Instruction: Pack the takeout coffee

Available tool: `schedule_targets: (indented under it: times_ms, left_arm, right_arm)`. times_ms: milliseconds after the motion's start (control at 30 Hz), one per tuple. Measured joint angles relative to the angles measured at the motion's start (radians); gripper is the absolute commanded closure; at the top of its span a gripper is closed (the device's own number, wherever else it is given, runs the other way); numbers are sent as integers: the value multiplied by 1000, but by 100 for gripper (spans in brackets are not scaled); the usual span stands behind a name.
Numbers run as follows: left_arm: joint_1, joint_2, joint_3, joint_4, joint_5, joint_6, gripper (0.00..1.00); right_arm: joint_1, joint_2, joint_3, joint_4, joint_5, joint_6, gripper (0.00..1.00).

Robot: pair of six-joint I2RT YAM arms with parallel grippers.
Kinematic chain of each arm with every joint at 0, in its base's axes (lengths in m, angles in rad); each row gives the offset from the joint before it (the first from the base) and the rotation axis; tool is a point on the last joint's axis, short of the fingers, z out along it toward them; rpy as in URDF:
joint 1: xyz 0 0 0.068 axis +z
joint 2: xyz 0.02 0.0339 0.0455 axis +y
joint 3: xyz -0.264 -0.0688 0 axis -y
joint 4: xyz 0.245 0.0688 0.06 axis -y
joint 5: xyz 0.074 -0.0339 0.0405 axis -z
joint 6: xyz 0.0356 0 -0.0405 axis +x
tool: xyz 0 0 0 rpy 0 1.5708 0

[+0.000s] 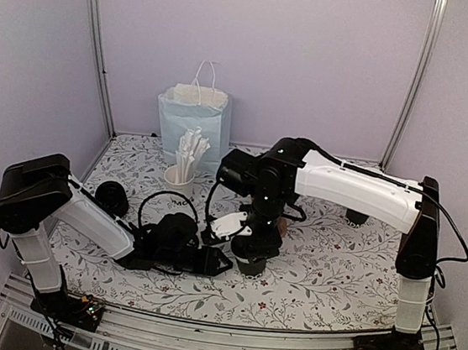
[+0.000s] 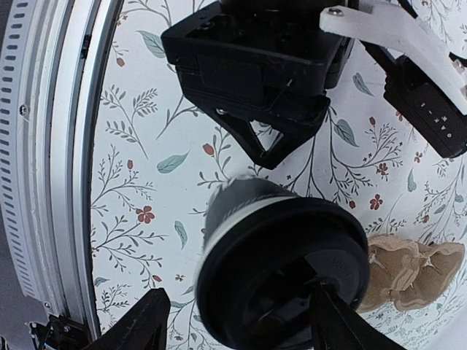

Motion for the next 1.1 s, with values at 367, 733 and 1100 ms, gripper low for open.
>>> schedule_targets:
  times_ms: [367, 733, 1100]
  left_arm:
    - [0, 5, 5, 7, 5, 0, 50]
    - [0, 6, 6, 6, 4, 0, 50]
    - [0, -23, 5, -43, -19, 1, 50]
  right_arm:
    - [5, 13, 5, 1, -1, 0, 31]
    - [8, 13, 20, 1, 7, 0, 30]
    - [2, 2, 35, 21, 62, -6, 28]
